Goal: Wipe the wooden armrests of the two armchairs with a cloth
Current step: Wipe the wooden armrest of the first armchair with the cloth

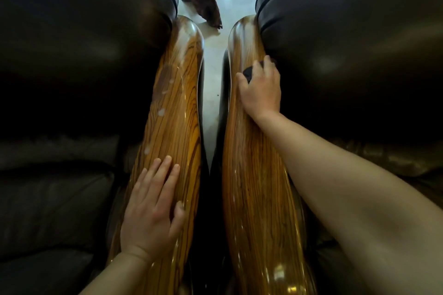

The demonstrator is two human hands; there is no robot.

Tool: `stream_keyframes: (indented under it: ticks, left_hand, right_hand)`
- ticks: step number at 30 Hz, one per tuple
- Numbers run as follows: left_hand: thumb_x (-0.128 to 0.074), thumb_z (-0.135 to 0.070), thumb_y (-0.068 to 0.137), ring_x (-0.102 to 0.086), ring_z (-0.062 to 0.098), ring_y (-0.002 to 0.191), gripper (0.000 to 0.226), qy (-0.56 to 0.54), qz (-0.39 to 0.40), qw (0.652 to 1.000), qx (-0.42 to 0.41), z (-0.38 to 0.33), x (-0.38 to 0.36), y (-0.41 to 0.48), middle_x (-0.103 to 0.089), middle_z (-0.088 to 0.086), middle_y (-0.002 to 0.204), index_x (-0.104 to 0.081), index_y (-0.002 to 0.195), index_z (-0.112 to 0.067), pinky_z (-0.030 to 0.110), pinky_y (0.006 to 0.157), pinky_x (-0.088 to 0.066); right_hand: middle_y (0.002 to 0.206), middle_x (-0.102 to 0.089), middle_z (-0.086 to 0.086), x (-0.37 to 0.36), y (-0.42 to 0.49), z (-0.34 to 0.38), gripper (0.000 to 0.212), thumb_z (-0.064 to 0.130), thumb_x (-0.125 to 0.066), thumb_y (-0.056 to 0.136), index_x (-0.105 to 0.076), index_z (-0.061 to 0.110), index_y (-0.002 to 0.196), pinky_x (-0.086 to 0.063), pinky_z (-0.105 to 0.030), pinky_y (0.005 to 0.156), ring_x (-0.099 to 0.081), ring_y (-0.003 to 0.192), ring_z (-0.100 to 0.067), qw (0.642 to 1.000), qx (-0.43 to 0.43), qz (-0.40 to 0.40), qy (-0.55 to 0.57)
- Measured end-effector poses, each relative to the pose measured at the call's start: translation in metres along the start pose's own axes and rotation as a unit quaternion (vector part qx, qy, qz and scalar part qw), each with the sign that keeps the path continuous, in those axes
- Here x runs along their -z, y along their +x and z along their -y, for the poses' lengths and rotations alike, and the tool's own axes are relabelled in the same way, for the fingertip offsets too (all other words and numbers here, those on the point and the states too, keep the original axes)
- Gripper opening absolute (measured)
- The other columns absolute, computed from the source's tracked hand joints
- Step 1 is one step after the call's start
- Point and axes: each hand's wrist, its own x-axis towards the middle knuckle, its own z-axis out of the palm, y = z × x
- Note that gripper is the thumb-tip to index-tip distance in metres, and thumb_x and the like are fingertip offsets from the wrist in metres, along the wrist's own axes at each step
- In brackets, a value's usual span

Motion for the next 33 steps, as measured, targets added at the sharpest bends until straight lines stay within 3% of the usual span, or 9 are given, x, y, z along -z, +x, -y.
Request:
stream_keyframes:
  ticks: [7, 9, 12, 15, 23, 27, 30, 32, 33]
  left_hand:
    - [-0.042, -0.033, 0.088, -0.017, 0.022, 0.150, 0.066, -0.007, 0.014, 1.000, 0.011, -0.003, 0.003, 0.000, -0.028, 0.007, 0.160, -0.034, 0.150, -0.013, 0.043, 0.122, -0.011]
    - [-0.041, -0.033, 0.088, -0.017, 0.022, 0.151, 0.066, -0.009, 0.014, 1.000, 0.011, -0.001, 0.002, 0.000, -0.029, 0.008, 0.160, -0.034, 0.150, -0.012, 0.043, 0.122, -0.011]
    - [-0.040, -0.033, 0.089, -0.017, 0.022, 0.150, 0.065, -0.008, 0.009, 1.000, 0.009, -0.001, 0.001, -0.001, -0.028, 0.008, 0.160, -0.034, 0.150, -0.012, 0.043, 0.122, -0.011]
    - [-0.041, -0.033, 0.089, -0.017, 0.022, 0.150, 0.065, -0.007, -0.001, 1.000, 0.004, -0.001, 0.001, -0.001, -0.028, 0.008, 0.160, -0.034, 0.150, -0.012, 0.044, 0.122, -0.013]
    - [-0.040, -0.032, 0.090, -0.016, 0.022, 0.151, 0.065, 0.007, -0.006, 1.000, -0.003, -0.002, 0.001, -0.003, -0.027, 0.010, 0.160, -0.032, 0.151, -0.010, 0.043, 0.122, -0.012]
    - [-0.039, -0.032, 0.093, -0.010, 0.020, 0.152, 0.065, 0.029, 0.001, 1.000, 0.003, -0.006, 0.003, -0.004, -0.022, 0.008, 0.162, -0.026, 0.153, -0.011, 0.040, 0.123, -0.008]
    - [-0.036, -0.033, 0.096, -0.009, 0.017, 0.152, 0.062, 0.026, 0.009, 1.000, -0.006, -0.003, 0.008, -0.009, -0.022, 0.006, 0.162, -0.025, 0.154, -0.013, 0.041, 0.123, -0.009]
    - [-0.037, -0.035, 0.096, -0.010, 0.017, 0.151, 0.061, 0.032, 0.006, 0.999, -0.004, 0.007, 0.012, -0.021, -0.024, 0.006, 0.162, -0.027, 0.153, -0.014, 0.043, 0.122, -0.012]
    - [-0.038, -0.036, 0.096, -0.011, 0.018, 0.151, 0.061, 0.034, 0.000, 0.999, 0.008, 0.015, 0.013, -0.030, -0.025, 0.007, 0.161, -0.028, 0.153, -0.014, 0.045, 0.122, -0.014]
  right_hand:
    - [0.162, -0.027, 0.005, 0.044, -0.132, -0.058, 0.055, 0.050, -0.047, 0.098, -0.043, 0.026, 0.147, -0.024, -0.042, 0.121, -0.015, 0.152, -0.015, 0.948, 0.284, 0.145, -0.010]
    - [0.163, -0.024, 0.006, 0.050, -0.120, -0.079, 0.059, 0.053, -0.045, 0.097, -0.039, 0.027, 0.149, -0.024, -0.044, 0.121, -0.013, 0.152, -0.015, 0.953, 0.262, 0.149, -0.027]
    - [0.165, -0.019, 0.004, 0.045, -0.087, -0.075, 0.065, 0.057, -0.043, 0.097, -0.033, 0.025, 0.153, -0.023, -0.045, 0.121, -0.013, 0.152, -0.018, 0.986, 0.110, 0.122, -0.011]
    - [0.164, -0.022, -0.001, 0.033, -0.098, -0.062, 0.065, 0.054, -0.044, 0.098, -0.033, 0.020, 0.152, -0.023, -0.043, 0.121, -0.016, 0.152, -0.021, 0.992, 0.081, 0.096, 0.001]
    - [0.159, -0.034, 0.000, 0.027, -0.232, -0.067, 0.055, 0.044, -0.052, 0.099, -0.043, 0.019, 0.147, -0.025, -0.047, 0.121, -0.019, 0.152, -0.021, 0.969, 0.235, 0.069, -0.041]
    - [0.154, -0.043, -0.002, 0.029, -0.227, -0.078, 0.051, 0.039, -0.059, 0.096, -0.052, 0.017, 0.141, -0.032, -0.048, 0.117, -0.029, 0.148, -0.023, 0.947, 0.315, 0.060, -0.018]
    - [0.143, -0.054, -0.003, 0.027, -0.197, -0.076, 0.043, 0.034, -0.060, 0.095, -0.059, 0.015, 0.133, -0.036, -0.043, 0.113, -0.045, 0.134, -0.023, 0.987, 0.150, -0.014, 0.054]
    - [0.132, -0.057, -0.004, 0.023, -0.178, -0.067, 0.038, 0.034, -0.057, 0.095, -0.059, 0.015, 0.128, -0.045, -0.045, 0.104, -0.052, 0.122, -0.021, 0.994, 0.014, -0.056, 0.091]
    - [0.129, -0.057, -0.004, 0.021, -0.173, -0.063, 0.037, 0.034, -0.057, 0.095, -0.058, 0.015, 0.127, -0.048, -0.046, 0.101, -0.054, 0.118, -0.021, 0.993, -0.010, -0.062, 0.096]
